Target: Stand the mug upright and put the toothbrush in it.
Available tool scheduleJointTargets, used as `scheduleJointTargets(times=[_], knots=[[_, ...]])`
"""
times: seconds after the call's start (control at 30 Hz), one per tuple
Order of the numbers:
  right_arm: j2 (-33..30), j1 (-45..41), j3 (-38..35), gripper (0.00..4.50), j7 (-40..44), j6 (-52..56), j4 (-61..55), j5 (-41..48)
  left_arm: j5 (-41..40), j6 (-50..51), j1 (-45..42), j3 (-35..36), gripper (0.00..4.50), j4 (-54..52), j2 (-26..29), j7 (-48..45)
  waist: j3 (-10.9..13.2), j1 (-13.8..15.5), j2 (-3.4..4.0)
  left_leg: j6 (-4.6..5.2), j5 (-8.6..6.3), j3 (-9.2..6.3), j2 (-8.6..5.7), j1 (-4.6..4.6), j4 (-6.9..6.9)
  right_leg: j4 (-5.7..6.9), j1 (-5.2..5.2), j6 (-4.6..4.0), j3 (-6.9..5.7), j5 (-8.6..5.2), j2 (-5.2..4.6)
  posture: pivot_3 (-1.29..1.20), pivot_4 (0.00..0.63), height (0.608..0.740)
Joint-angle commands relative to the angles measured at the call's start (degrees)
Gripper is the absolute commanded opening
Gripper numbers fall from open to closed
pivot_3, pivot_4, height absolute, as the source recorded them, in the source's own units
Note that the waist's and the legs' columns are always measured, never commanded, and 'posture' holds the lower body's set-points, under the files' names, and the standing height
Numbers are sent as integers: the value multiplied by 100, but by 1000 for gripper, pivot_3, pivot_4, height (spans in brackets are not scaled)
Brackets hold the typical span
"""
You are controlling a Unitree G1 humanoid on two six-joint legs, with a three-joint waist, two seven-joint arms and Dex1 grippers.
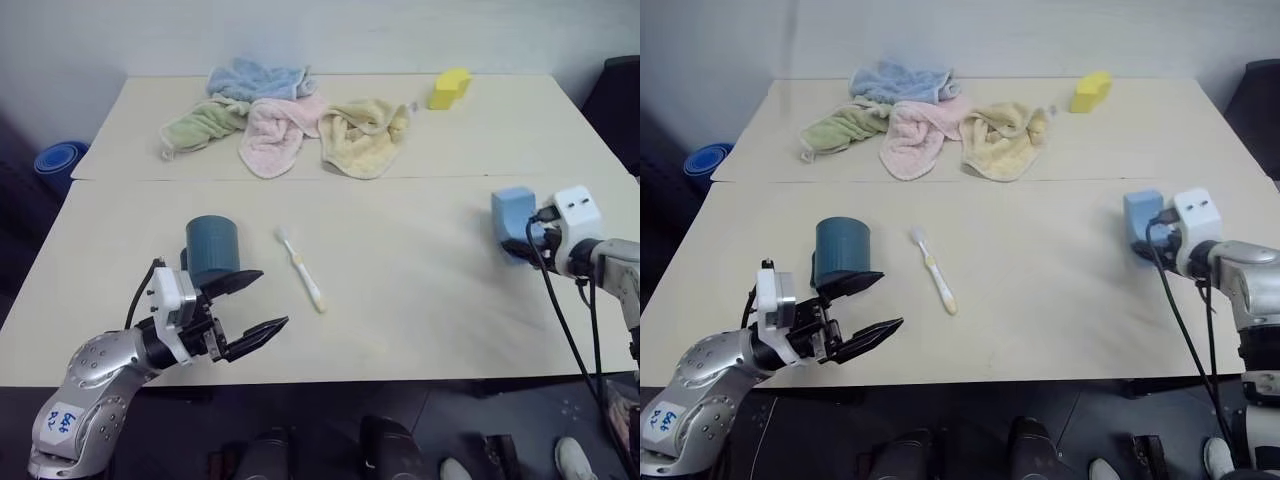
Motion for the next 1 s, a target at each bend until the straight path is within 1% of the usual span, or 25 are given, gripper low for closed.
scheduleJointTargets(times=[0.03,0.1,0.17,0.2,0.27,0.37,0.43,0.47,0.5,0.57,0.6,0.67,0.73,0.77,0.8,0.87,0.97,1.0], knots=[[-75,-491,-38,3101,216,-839,1385,-467,-132,29,-71,-14,4500,-120,27,-63,1,-18,-2,0,0,-3,1,-1,2,1,1,0,-2,0,0,0,150,740],[-117,-735,-50,3619,289,-1343,1948,-677,-162,61,-94,23,4500,-50,75,-117,1,-12,-2,0,0,-5,1,-2,3,-3,4,0,-5,0,0,0,150,740],[-273,-857,-65,4332,576,-1719,2292,-813,-206,111,-80,110,4500,10,128,-155,1,8,-2,0,0,-10,0,-8,8,-7,5,0,-6,0,-1,0,150,740],[-386,-874,-103,4469,753,-1823,2365,-844,-196,125,-63,168,4500,30,153,-134,2,14,0,0,0,-12,0,-10,9,-8,5,0,-7,0,-1,0,150,740],[-633,-639,-282,4469,1344,-2325,2157,-757,-204,176,24,339,4500,78,192,-81,15,35,23,0,0,-13,0,-14,10,-12,5,1,-8,1,-1,0,150,740],[-813,-247,-575,4469,1906,-2892,1793,-555,-140,113,181,595,4500,163,198,-81,21,68,34,0,0,-12,1,-13,10,-14,4,2,-9,1,-1,0,150,740],[-700,435,-1420,4469,2868,-3637,1055,289,-247,66,534,1217,4500,356,218,-122,22,99,31,0,0,-12,2,-13,10,-12,4,2,-11,1,0,0,150,740],[-578,820,-1799,4469,3194,-3910,642,641,-263,123,761,1523,4500,431,268,-101,23,93,31,0,0,-12,6,-14,10,-15,3,2,-13,1,3,0,150,740],[-482,1200,-2017,4469,3389,-3971,230,873,-266,189,967,1793,4500,523,306,-76,23,98,30,0,0,-13,8,-13,13,-14,4,2,-13,1,6,0,150,740],[-192,2011,-2171,4469,3553,-3700,-803,1250,-230,262,1343,2299,4500,738,334,24,27,106,22,0,0,-11,12,-6,7,-16,9,2,-14,1,8,0,150,740],[38,2397,-2165,4469,3633,-3678,-1358,1443,-236,362,1476,2560,4500,892,338,169,29,119,17,-1,-1,-11,14,-3,4,-18,13,2,-15,1,9,0,150,740],[514,2938,-2138,4469,3819,-4112,-2217,1645,-314,535,1557,3047,4500,1202,284,557,30,130,11,-1,-1,-13,13,-3,8,-27,22,1,-14,1,9,0,150,740],[976,3323,-1916,4469,3842,-4685,-2831,1496,-49,465,1747,3366,4500,1578,361,638,31,163,11,-2,-1,-18,8,-3,23,-27,29,0,-10,2,5,0,150,740],[1248,3427,-1799,4469,3762,-4933,-3024,1397,230,524,1912,3461,4500,1804,490,759,31,162,11,-2,-1,-19,5,-5,25,-27,28,0,-8,2,2,0,150,740],[1456,3475,-1722,4469,3726,-5149,-3125,1345,518,575,2035,3535,4500,1955,589,960,31,170,11,-1,-2,-18,5,-1,27,-24,29,0,-7,2,2,0,150,740],[1786,3494,-1586,4469,3834,-5595,-3166,1358,558,889,2204,3705,4500,2054,725,1097,31,162,10,0,-3,-17,2,-1,26,-22,28,0,-3,2,2,0,150,740],[1916,3527,-1411,4469,4085,-5703,-3198,1516,307,1308,2149,3832,4500,1867,819,1176,31,230,6,0,-3,-22,1,-2,28,-19,27,0,-3,2,1,0,150,740],[1908,3528,-1369,4469,4109,-5690,-3193,1536,88,1585,2055,3860,4500,1732,849,1230,31,253,6,0,-3,-25,1,-2,30,-18,28,0,-2,2,1,0,150,740]])
